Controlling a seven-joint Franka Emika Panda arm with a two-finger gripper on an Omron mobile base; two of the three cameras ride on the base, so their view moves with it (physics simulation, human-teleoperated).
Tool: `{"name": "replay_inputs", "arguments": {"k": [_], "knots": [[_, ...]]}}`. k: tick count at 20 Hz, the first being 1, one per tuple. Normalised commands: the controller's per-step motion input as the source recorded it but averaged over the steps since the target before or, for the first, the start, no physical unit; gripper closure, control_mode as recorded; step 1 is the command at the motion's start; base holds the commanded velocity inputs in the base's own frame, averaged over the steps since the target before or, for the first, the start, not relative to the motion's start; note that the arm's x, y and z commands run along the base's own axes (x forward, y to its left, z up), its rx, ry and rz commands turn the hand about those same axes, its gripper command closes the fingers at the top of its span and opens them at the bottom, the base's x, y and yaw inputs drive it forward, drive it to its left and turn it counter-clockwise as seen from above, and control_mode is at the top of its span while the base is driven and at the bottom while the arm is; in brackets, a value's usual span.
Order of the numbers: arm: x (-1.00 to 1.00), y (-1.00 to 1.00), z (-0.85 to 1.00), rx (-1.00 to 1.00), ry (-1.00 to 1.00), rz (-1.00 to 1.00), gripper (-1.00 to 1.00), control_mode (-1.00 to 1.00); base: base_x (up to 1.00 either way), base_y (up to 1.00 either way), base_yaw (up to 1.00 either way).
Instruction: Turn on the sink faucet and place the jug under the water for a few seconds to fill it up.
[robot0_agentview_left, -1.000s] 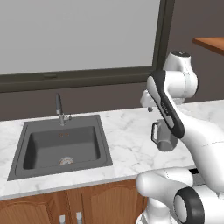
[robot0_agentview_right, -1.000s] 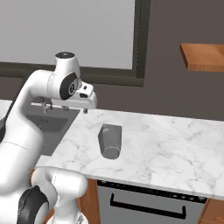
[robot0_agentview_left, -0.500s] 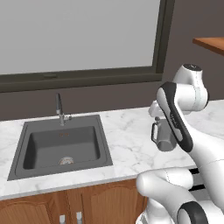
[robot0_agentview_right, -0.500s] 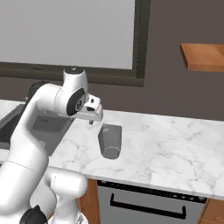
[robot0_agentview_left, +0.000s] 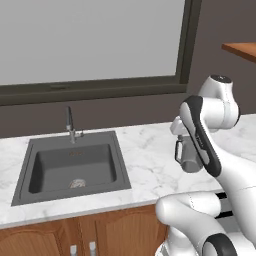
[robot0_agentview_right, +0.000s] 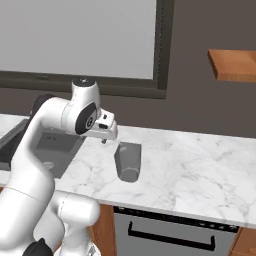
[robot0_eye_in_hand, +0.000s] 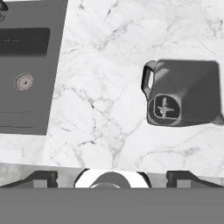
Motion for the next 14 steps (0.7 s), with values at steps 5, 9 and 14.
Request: {"name": "replay_inputs", "arguments": {"k": [5, 9, 14], "knots": [[0.0, 0.0, 0.0, 0.0, 0.0, 0.0, -1.0, 1.0, 0.0, 0.52, 0.0], [0.0, 0.0, 0.0, 0.0, 0.0, 0.0, -1.0, 1.0, 0.0, 0.5, 0.0], [0.0, 0.0, 0.0, 0.0, 0.0, 0.0, -1.0, 1.0, 0.0, 0.42, 0.0]]}}
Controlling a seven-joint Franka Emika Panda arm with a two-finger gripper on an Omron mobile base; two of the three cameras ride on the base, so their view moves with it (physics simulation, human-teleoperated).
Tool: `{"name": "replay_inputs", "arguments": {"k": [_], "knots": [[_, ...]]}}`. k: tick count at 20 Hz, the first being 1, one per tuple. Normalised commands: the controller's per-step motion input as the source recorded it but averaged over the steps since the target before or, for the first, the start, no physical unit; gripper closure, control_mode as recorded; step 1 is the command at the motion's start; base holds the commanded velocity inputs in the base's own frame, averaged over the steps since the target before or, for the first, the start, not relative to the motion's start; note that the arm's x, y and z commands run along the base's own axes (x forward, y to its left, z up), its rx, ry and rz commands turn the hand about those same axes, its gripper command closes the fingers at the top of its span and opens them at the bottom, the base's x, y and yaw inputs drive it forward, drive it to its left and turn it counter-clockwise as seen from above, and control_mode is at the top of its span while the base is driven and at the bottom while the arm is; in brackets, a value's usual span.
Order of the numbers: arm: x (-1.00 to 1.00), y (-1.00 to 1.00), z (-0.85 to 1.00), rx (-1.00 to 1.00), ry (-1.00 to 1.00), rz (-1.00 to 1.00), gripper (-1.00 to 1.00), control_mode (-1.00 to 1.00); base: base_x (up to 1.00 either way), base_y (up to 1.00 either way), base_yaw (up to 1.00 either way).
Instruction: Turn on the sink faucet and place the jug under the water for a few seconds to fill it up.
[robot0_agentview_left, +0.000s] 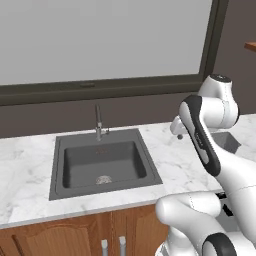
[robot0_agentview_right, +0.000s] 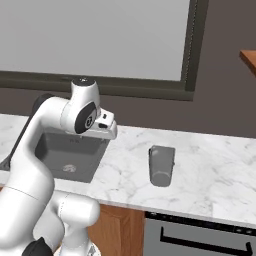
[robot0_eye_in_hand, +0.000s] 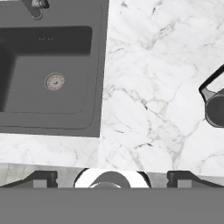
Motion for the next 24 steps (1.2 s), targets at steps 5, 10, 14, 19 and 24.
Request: {"name": "replay_inputs", "arguments": {"k": [5, 10, 14, 19, 24], "knots": [[0.0, 0.0, 0.0, 0.0, 0.0, 0.0, -1.0, 1.0, 0.0, 0.36, 0.0], [0.0, 0.0, 0.0, 0.0, 0.0, 0.0, -1.0, 1.0, 0.0, 0.36, 0.0], [0.0, 0.0, 0.0, 0.0, 0.0, 0.0, -1.0, 1.0, 0.0, 0.27, 0.0], [0.0, 0.0, 0.0, 0.0, 0.0, 0.0, -1.0, -1.0, 0.0, 0.04, 0.0], [0.0, 0.0, 0.0, 0.0, 0.0, 0.0, -1.0, -1.0, 0.0, 0.0, 0.0]]}}
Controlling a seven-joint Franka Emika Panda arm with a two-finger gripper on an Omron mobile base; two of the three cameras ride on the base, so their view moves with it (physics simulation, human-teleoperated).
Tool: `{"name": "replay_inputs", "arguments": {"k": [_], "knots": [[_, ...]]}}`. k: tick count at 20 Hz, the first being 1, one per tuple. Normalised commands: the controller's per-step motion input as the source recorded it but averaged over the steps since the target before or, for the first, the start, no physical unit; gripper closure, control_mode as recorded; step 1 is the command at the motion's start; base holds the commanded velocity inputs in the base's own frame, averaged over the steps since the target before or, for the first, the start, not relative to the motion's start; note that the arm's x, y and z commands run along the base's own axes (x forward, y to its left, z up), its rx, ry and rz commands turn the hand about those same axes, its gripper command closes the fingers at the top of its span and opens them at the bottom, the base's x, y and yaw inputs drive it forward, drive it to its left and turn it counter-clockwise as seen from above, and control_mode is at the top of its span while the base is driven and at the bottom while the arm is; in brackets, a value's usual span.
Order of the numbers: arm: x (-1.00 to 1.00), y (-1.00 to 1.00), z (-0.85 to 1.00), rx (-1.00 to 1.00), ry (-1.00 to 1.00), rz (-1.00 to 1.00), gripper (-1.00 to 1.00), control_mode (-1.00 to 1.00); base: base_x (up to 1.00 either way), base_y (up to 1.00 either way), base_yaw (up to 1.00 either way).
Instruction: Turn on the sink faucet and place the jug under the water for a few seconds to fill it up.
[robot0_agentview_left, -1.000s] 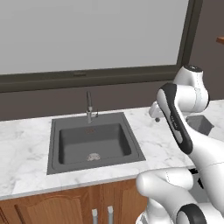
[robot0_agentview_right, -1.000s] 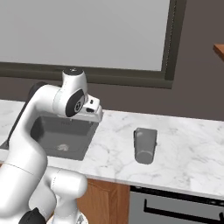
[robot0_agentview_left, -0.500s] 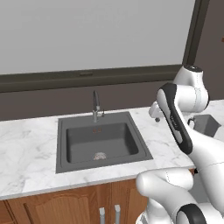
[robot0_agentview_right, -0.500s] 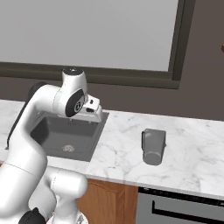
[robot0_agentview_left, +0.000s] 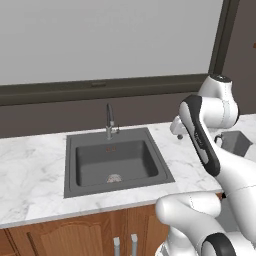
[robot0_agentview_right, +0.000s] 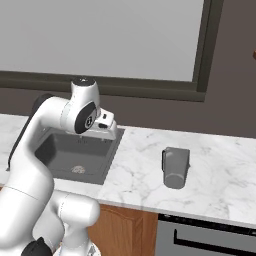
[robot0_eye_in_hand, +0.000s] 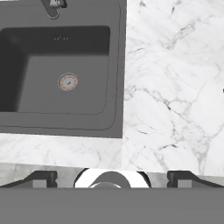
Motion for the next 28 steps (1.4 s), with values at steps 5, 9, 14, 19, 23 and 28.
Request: {"name": "replay_inputs", "arguments": {"k": [5, 9, 14, 19, 23, 28], "knots": [[0.01, 0.0, -0.02, 0.0, 0.0, 0.0, -1.0, -1.0, 0.0, 0.0, 0.0], [0.34, 0.07, -0.17, 0.01, -0.01, 0.0, -1.0, -1.0, 0.0, 0.0, 0.0], [0.64, 0.21, -0.26, 0.05, 0.0, 0.02, -1.0, -1.0, 0.0, 0.0, 0.0], [0.64, 0.24, -0.23, 0.07, 0.0, 0.12, -1.0, -1.0, 0.0, 0.0, 0.0], [0.47, 0.26, -0.1, 0.09, 0.0, 0.16, -1.0, -1.0, 0.0, 0.0, 0.0], [0.54, 0.33, -0.08, 0.14, 0.0, 0.13, -1.0, -1.0, 0.0, 0.0, 0.0]]}}
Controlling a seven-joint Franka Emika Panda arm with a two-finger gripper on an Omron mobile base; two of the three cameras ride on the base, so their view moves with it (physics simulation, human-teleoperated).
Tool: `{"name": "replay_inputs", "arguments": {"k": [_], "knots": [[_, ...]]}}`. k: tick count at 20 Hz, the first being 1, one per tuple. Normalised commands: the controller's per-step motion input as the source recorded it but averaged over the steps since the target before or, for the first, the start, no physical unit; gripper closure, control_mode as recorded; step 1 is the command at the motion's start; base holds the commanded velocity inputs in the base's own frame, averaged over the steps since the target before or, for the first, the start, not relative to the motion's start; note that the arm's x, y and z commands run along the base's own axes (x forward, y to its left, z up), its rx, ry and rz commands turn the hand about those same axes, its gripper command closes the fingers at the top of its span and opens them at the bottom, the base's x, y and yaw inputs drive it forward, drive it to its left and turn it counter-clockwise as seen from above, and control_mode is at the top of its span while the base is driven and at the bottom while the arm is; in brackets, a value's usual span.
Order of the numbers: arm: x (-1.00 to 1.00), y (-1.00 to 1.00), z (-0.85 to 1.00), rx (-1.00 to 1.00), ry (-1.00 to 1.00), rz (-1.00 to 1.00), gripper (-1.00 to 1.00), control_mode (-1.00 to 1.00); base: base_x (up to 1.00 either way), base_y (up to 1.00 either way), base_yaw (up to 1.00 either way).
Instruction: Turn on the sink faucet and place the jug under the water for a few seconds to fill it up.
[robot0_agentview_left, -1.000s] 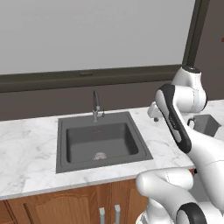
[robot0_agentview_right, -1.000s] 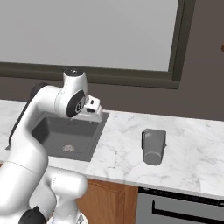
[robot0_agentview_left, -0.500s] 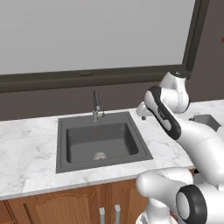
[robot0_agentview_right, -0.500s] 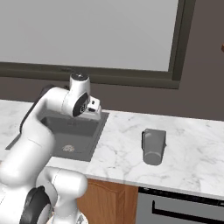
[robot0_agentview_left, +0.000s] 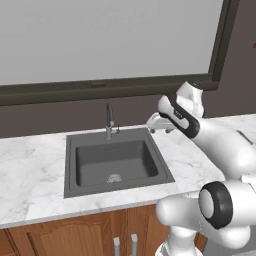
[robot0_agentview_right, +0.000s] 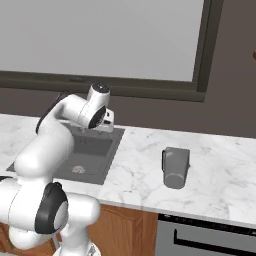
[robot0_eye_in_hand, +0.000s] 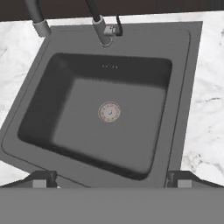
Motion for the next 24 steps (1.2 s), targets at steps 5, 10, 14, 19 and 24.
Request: {"name": "replay_inputs", "arguments": {"k": [5, 10, 14, 19, 24], "knots": [[0.53, 0.45, -0.18, 0.1, 0.0, 0.06, -1.0, -1.0, 0.0, 0.0, 0.0], [0.35, 0.13, -0.47, 0.08, -0.05, 0.0, -1.0, -1.0, 0.0, 0.0, 0.0], [0.46, 0.2, -0.22, 0.17, -0.05, 0.02, -1.0, -1.0, 0.0, 0.0, 0.0], [0.43, 0.01, -0.03, 0.12, 0.0, 0.13, -1.0, -1.0, 0.0, 0.0, 0.0], [0.44, 0.04, -0.05, 0.0, -0.01, 0.07, -1.0, -1.0, 0.0, 0.0, 0.0]]}}
